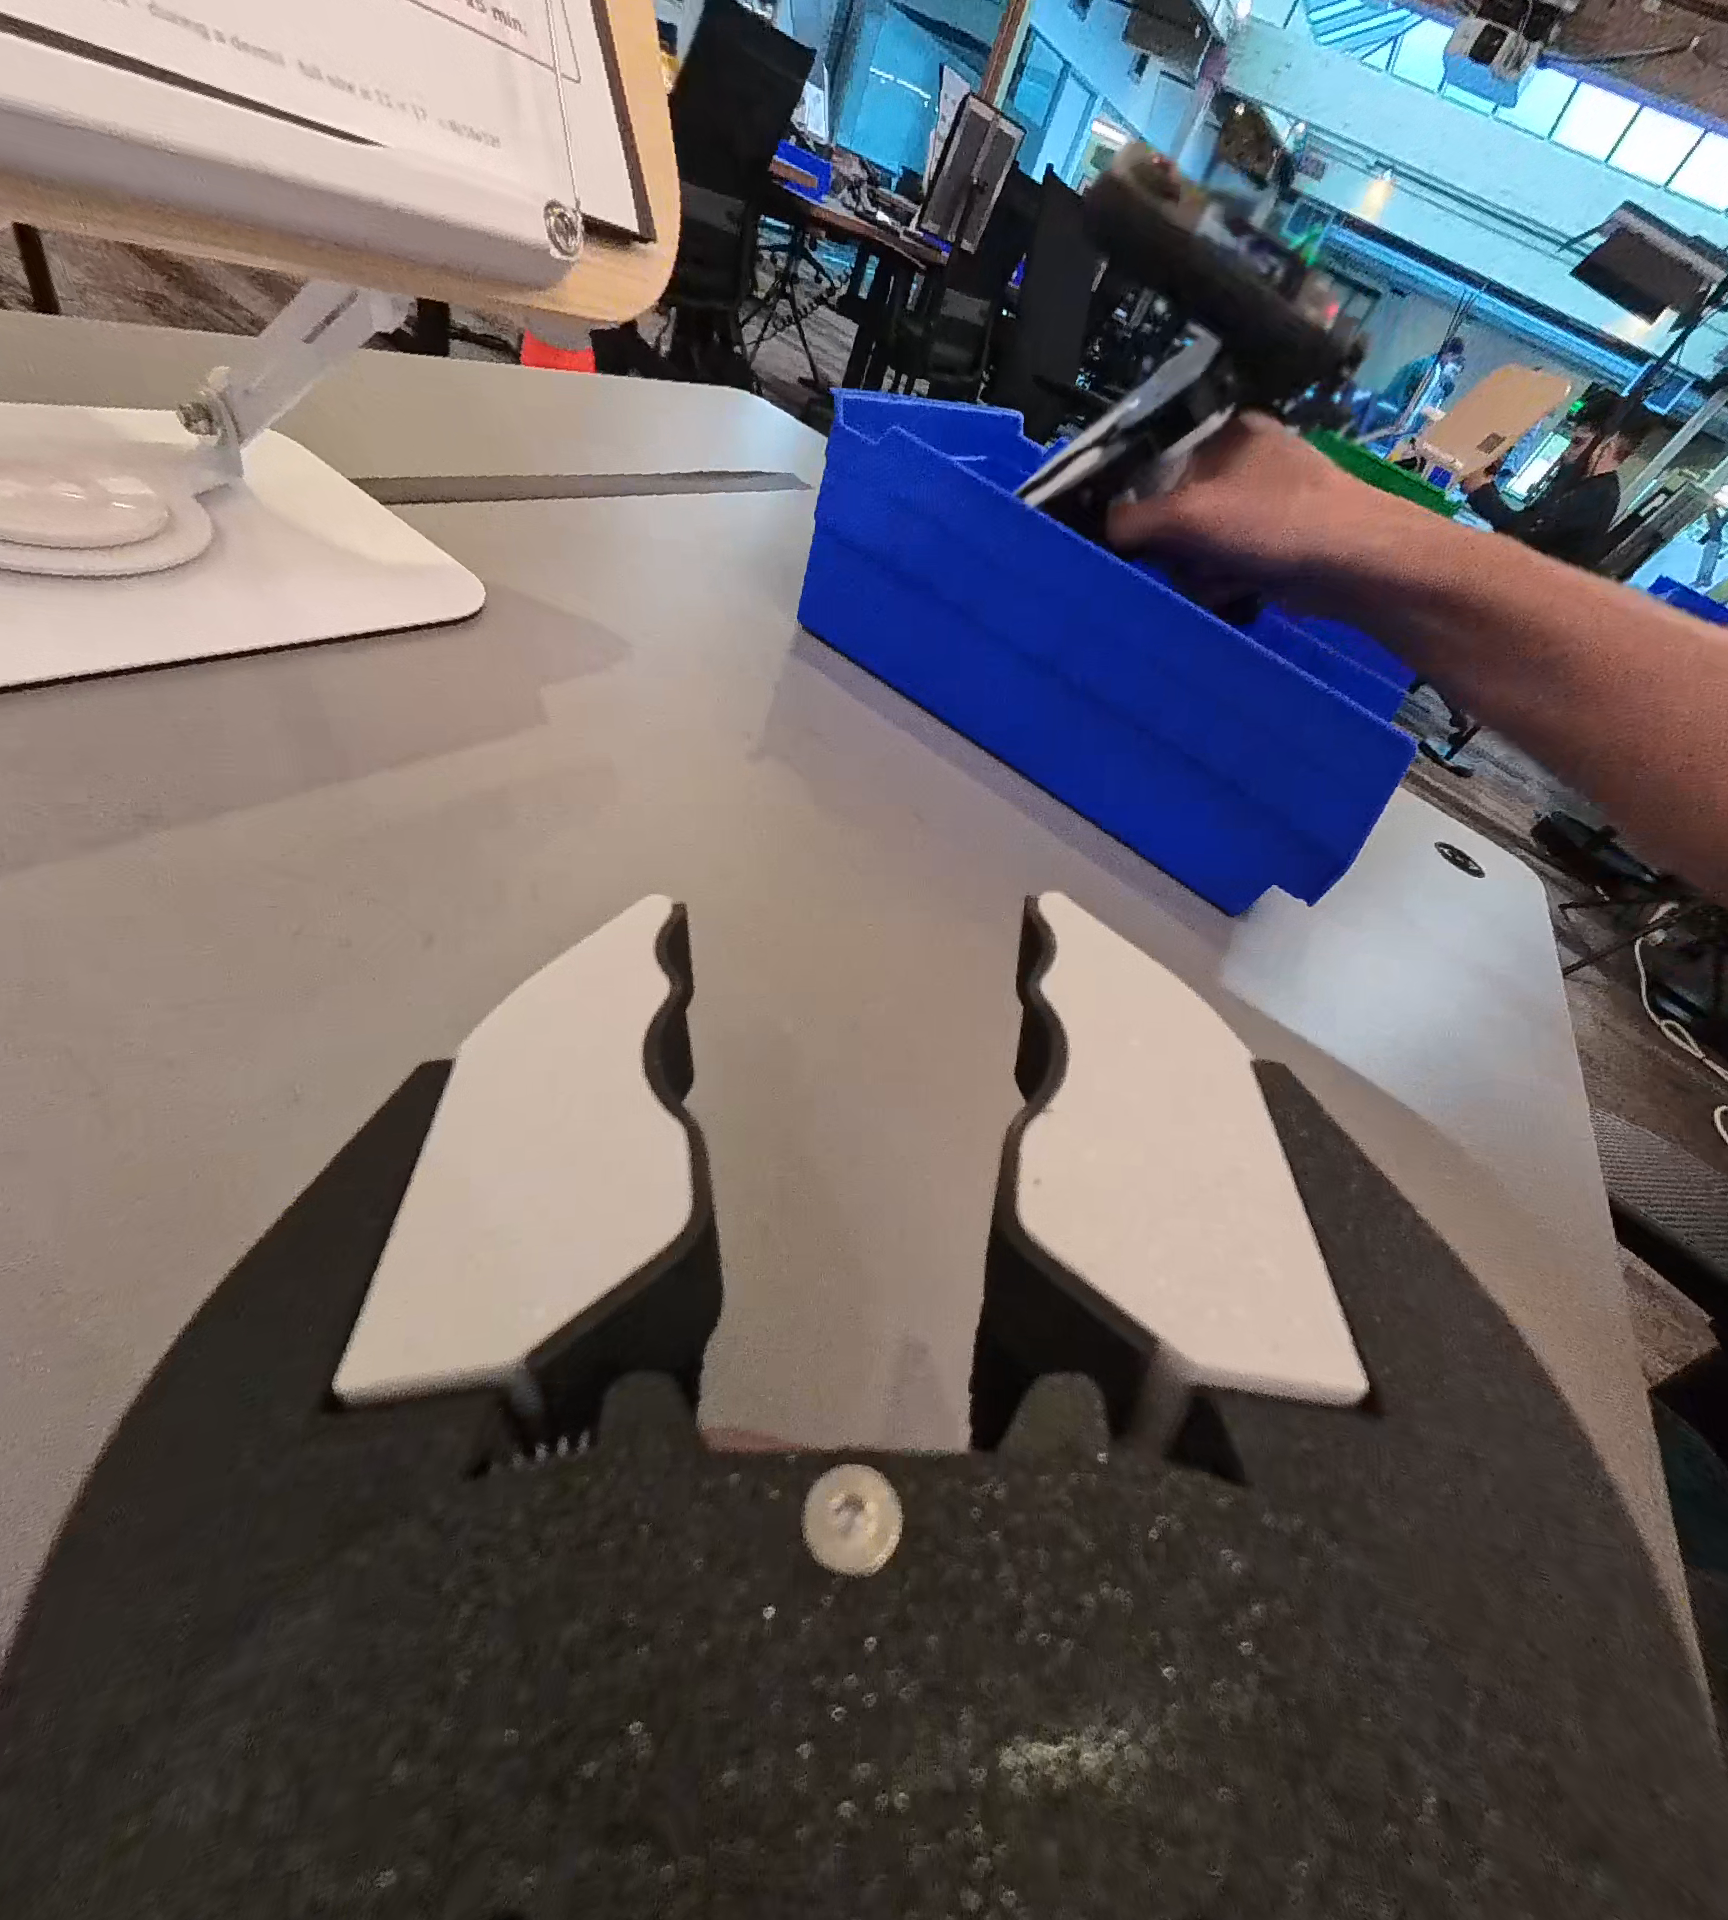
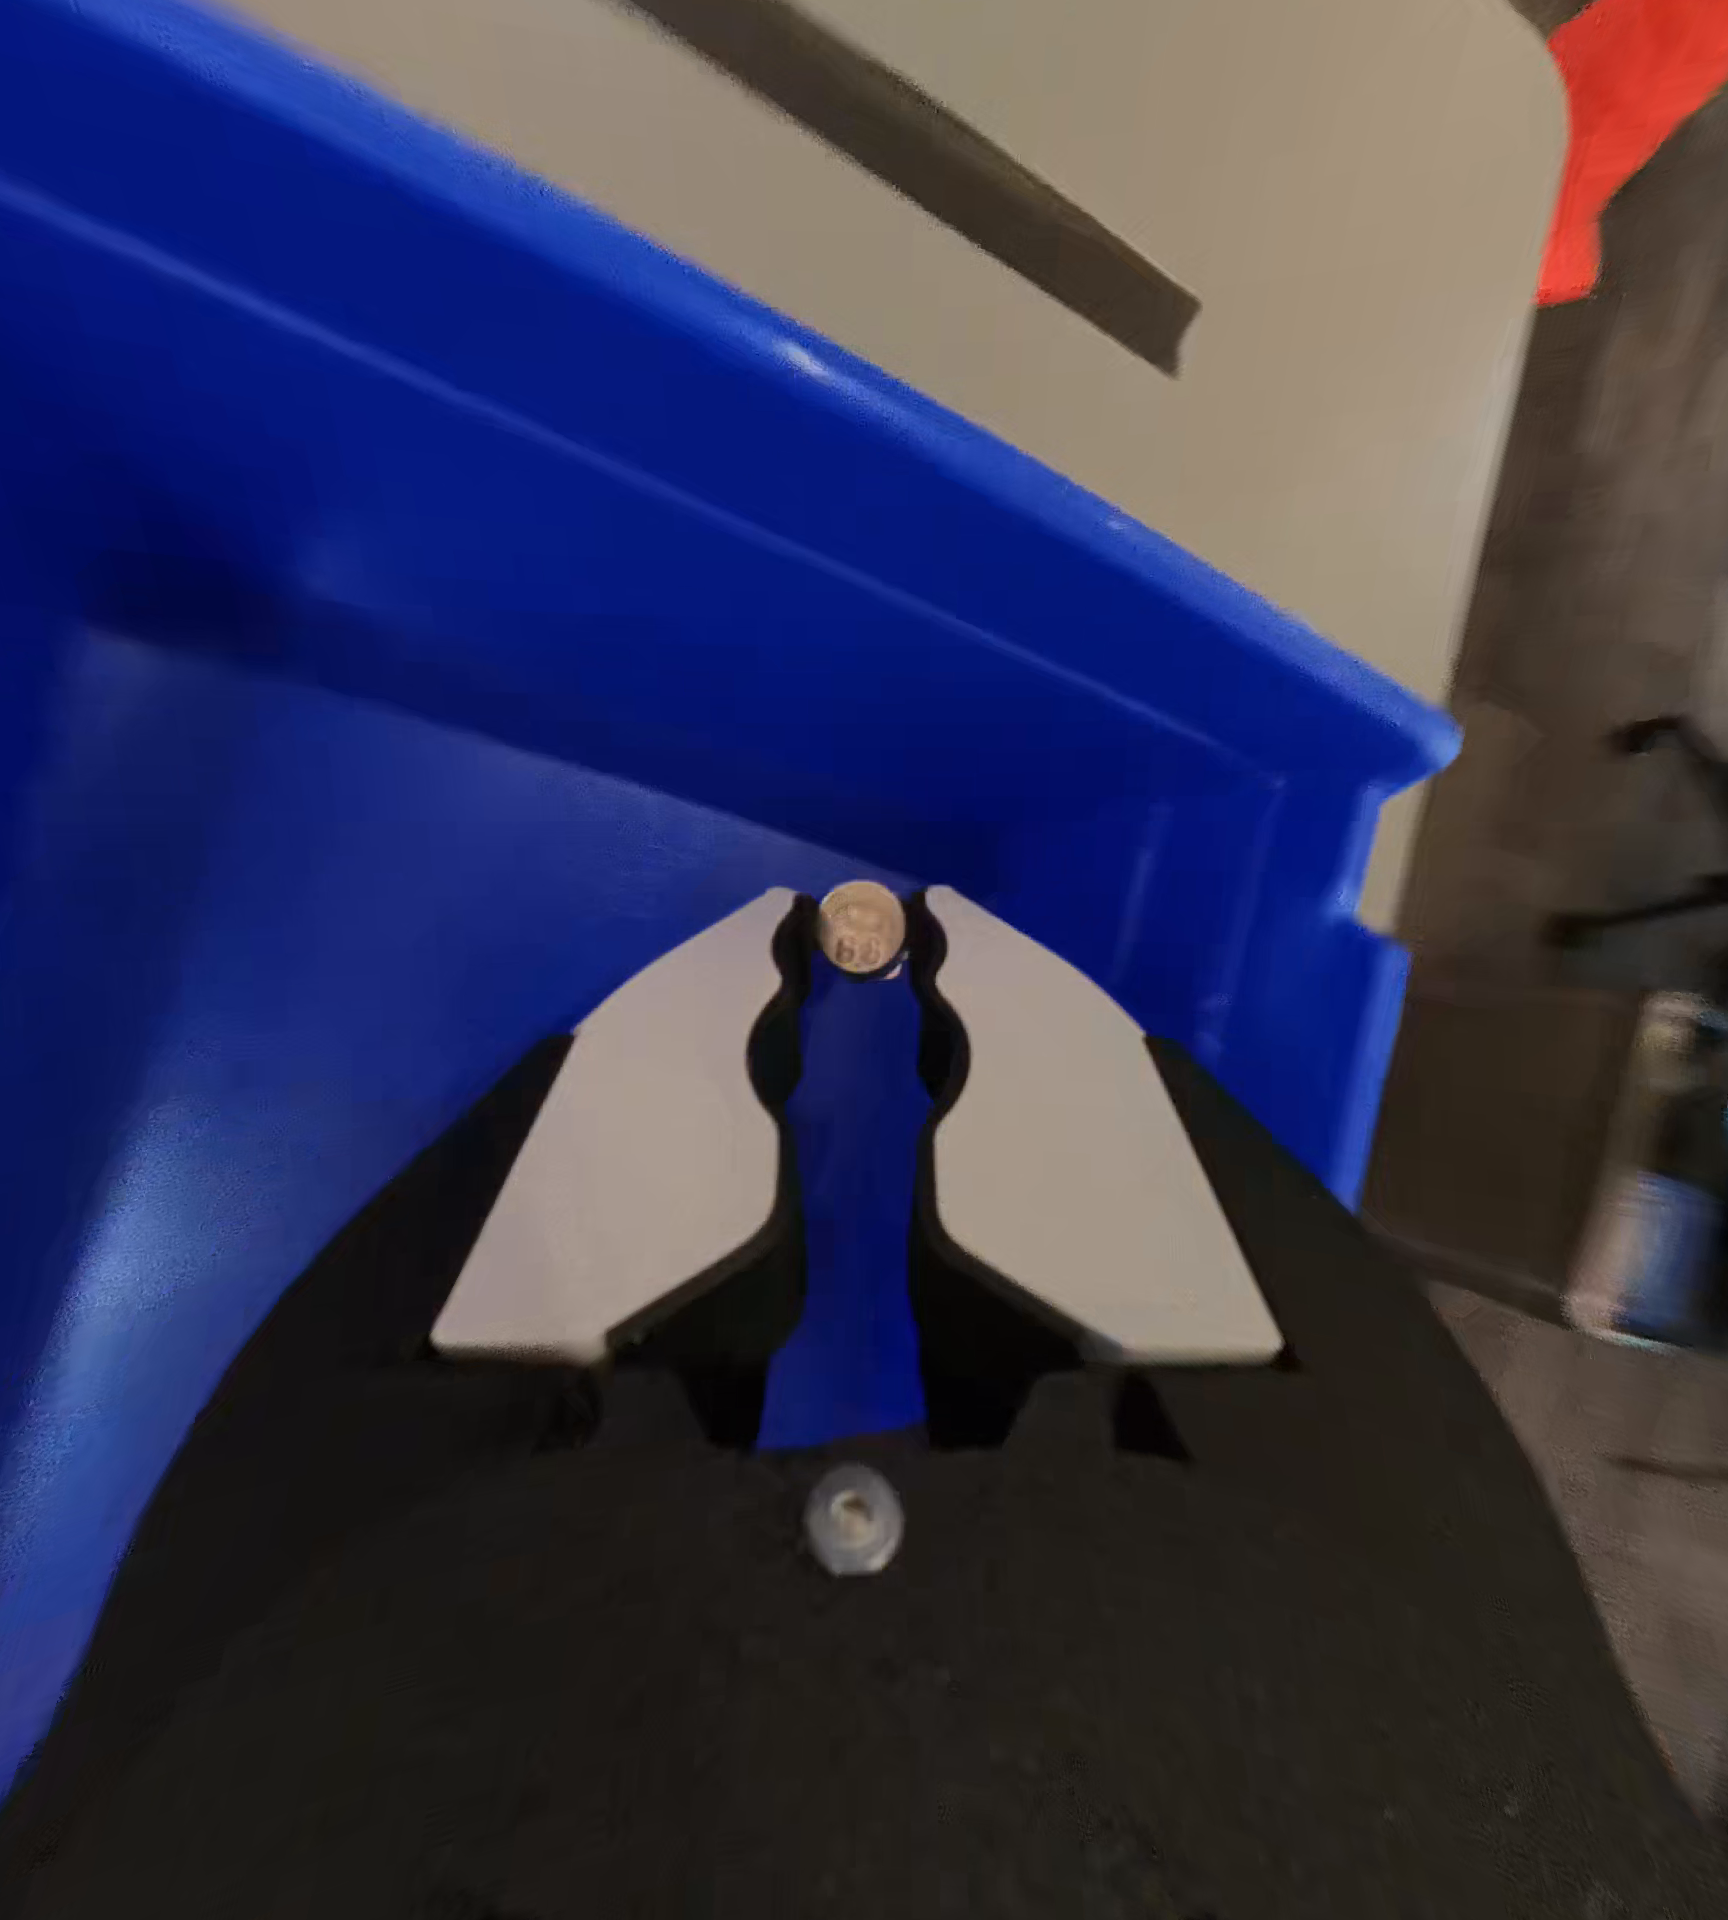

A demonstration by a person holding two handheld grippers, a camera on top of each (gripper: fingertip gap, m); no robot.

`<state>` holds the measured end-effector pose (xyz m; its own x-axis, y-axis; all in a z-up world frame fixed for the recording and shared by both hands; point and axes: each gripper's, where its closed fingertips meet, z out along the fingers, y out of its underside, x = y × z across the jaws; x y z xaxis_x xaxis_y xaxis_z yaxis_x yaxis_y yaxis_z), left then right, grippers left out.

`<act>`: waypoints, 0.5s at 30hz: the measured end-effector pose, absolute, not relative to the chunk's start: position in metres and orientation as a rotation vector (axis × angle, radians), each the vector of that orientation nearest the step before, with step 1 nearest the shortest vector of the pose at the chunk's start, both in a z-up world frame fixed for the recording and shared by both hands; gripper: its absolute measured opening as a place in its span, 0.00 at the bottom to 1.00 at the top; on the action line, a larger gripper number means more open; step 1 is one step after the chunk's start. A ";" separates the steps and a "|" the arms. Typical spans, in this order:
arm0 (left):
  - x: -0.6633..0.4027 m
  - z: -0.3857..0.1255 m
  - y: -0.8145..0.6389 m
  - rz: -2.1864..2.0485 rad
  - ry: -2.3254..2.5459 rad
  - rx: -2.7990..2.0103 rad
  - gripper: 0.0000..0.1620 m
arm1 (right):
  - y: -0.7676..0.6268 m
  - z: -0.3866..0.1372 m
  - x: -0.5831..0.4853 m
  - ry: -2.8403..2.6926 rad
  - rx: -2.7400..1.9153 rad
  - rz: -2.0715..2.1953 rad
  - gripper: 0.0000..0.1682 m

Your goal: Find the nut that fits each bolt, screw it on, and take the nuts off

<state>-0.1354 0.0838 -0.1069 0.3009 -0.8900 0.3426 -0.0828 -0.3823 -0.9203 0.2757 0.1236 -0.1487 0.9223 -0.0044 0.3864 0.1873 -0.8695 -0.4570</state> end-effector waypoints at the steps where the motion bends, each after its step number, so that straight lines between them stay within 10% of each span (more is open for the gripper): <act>1: -0.135 -0.107 0.083 -1.179 0.896 -1.711 0.37 | 0.126 -0.150 0.284 -0.205 -2.588 -0.657 0.11; 15: -0.133 -0.109 0.080 -1.210 0.917 -1.721 0.37 | 0.141 -0.185 0.278 -0.379 -2.591 -0.712 0.12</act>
